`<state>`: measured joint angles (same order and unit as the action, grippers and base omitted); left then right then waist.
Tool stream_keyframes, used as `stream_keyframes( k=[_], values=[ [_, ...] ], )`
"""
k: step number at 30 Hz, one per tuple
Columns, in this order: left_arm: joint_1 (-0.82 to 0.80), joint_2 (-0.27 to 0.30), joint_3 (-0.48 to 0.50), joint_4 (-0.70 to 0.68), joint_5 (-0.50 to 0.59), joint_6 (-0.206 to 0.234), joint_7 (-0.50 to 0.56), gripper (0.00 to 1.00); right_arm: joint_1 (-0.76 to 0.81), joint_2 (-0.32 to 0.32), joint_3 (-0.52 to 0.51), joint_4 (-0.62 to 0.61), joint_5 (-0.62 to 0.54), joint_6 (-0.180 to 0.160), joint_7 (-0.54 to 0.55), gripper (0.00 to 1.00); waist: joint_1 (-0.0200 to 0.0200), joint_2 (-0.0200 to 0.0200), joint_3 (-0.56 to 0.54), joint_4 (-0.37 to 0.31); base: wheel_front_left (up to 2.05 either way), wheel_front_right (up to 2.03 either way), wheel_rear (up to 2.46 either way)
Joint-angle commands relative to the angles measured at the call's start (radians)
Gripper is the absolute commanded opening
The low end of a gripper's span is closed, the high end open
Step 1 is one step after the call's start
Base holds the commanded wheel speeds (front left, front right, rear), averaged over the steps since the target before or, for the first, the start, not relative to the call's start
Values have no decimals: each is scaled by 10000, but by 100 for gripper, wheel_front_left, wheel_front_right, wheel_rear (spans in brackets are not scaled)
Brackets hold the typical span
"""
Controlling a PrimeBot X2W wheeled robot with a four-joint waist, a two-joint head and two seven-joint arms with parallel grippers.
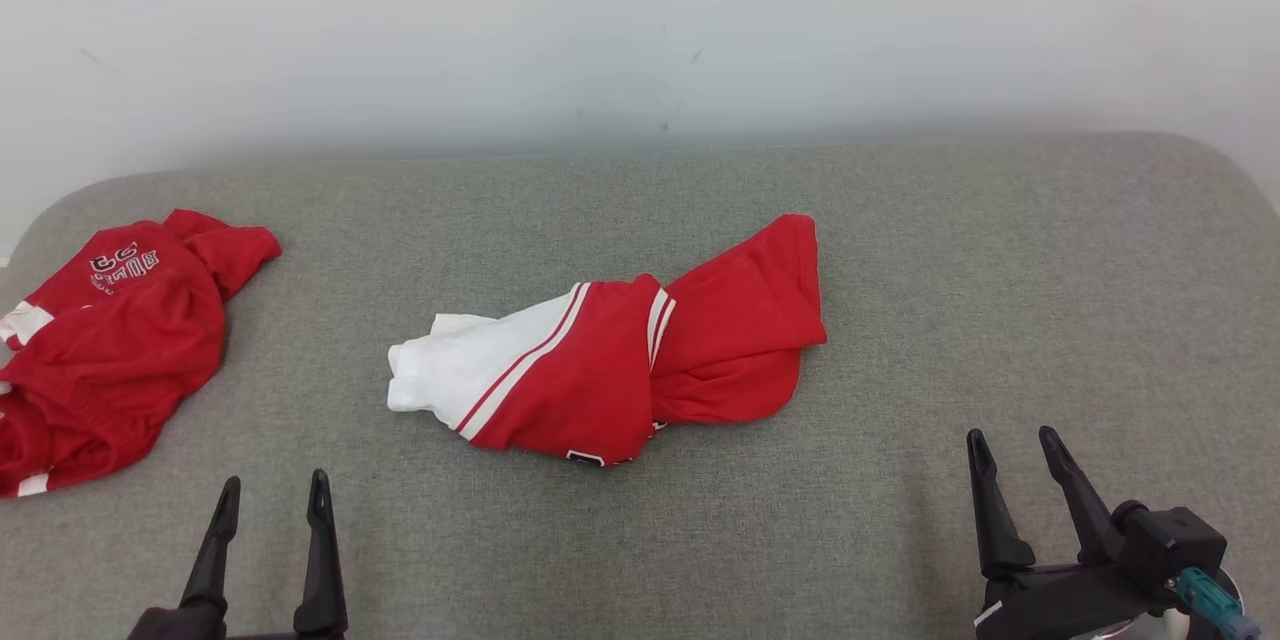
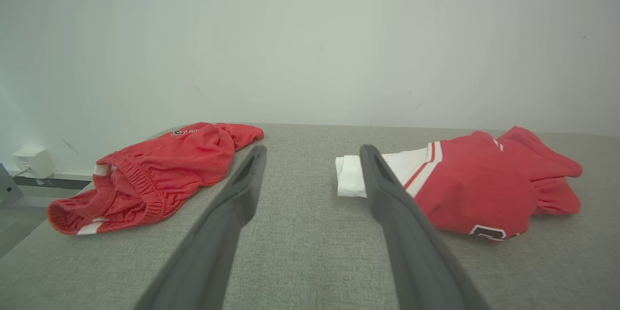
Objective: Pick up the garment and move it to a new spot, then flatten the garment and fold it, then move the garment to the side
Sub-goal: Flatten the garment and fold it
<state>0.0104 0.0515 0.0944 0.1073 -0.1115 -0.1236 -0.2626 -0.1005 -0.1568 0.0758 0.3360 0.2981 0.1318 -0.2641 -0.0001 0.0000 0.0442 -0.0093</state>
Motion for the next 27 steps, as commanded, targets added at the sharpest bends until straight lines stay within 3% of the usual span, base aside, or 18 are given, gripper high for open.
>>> stream_keyframes(
  k=[1,12,27],
  values=[
    [96,12,7,-23,111,-25,-34,100,55,37,-46,-19,-56,-22,-4,100,1,0,-6,12,0,0,0],
    [-86,24,-160,-11,164,-59,-34,100,-531,-185,348,290,-174,-22,17,100,1,0,114,385,0,0,0],
    [-1097,-5,-847,117,-133,-51,-34,100,-4725,-941,1544,3094,-499,-22,767,100,1,0,1365,1712,0,0,0]
  ],
)
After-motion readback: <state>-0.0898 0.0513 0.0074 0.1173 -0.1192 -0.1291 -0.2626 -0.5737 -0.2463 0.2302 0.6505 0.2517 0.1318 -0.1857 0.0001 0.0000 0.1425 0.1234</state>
